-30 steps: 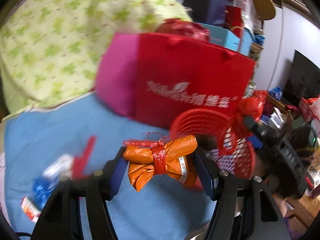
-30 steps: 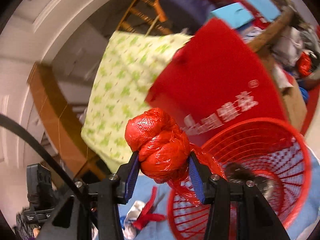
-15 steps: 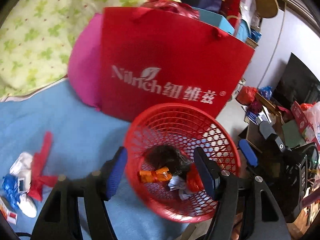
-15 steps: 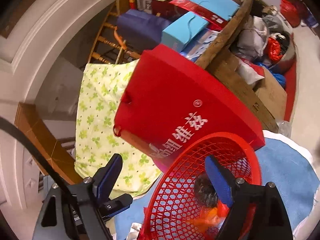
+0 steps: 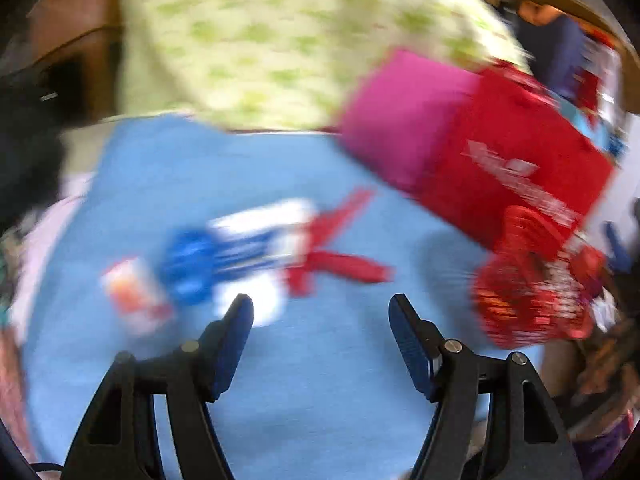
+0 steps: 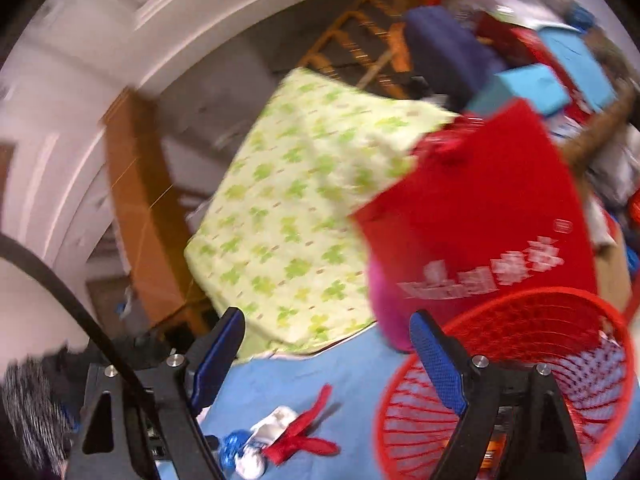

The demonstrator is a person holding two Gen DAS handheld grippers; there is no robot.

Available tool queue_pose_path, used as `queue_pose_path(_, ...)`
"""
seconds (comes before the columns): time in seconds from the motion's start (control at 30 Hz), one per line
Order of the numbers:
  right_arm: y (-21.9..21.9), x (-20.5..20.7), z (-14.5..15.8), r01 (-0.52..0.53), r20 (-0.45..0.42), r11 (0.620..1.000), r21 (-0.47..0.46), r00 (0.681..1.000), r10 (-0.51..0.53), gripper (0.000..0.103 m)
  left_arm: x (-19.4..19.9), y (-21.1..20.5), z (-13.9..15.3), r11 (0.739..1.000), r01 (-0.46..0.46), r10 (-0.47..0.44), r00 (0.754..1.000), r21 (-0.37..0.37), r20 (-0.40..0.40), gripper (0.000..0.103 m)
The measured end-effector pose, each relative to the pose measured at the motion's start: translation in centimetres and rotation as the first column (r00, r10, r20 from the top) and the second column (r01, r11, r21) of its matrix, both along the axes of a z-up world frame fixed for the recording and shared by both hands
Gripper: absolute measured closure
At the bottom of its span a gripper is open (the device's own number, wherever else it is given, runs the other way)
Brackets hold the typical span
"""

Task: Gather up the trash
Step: 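Grasp the red-and-white medicine box with the left gripper while the right gripper grasps the white crumpled wrapper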

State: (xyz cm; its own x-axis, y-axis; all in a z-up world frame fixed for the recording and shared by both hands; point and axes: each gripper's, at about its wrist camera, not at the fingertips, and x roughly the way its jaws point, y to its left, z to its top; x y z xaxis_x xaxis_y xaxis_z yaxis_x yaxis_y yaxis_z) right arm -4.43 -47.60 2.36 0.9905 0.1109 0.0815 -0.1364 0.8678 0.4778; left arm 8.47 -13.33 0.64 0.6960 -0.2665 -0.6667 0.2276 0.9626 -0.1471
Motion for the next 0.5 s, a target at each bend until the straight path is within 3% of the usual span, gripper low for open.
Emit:
queue_pose_path(0.1,3.4,1.5,0.2,-0.083,-0.022,0.995,-0.063,0.996,0.082,0.016,0.0,5.0,-1.5,0.993,-0.114,0.114,0.993,0.009,-0.014,0.031)
queue_pose_path(0.23,6.8,4.7,-0.9,-0.231,-0.111,0.973,-0.007,0.967,0.229,0.016,-0.2,9.5,-4.1,0.979,-0.204,0.204,0.978,0.004,-0.044,0.031)
queue_pose_path(0.3,9.0,7.9,-2.7,-0.315,-0.218,0.947,0.057,0.922,0.32,0.016,-0.2,10.5,-5.5,0.975,-0.221,0.221,0.973,0.007,-0.062,0.031)
queue_pose_path(0.33,9.0,7.9,-2.7,-0.315,-0.218,0.947,0.057,0.922,0.32,0.016,-0.1,10.9,-6.2,0.973,-0.228,0.229,0.971,0.011,-0.069,0.031)
queue_pose_path(0.5,12.0,12.1,-5.7,-0.401,-0.352,0.897,0.187,0.825,0.442,0.016,0.3,12.2,-8.7,0.965,-0.26,0.261,0.963,0.016,-0.075,0.031)
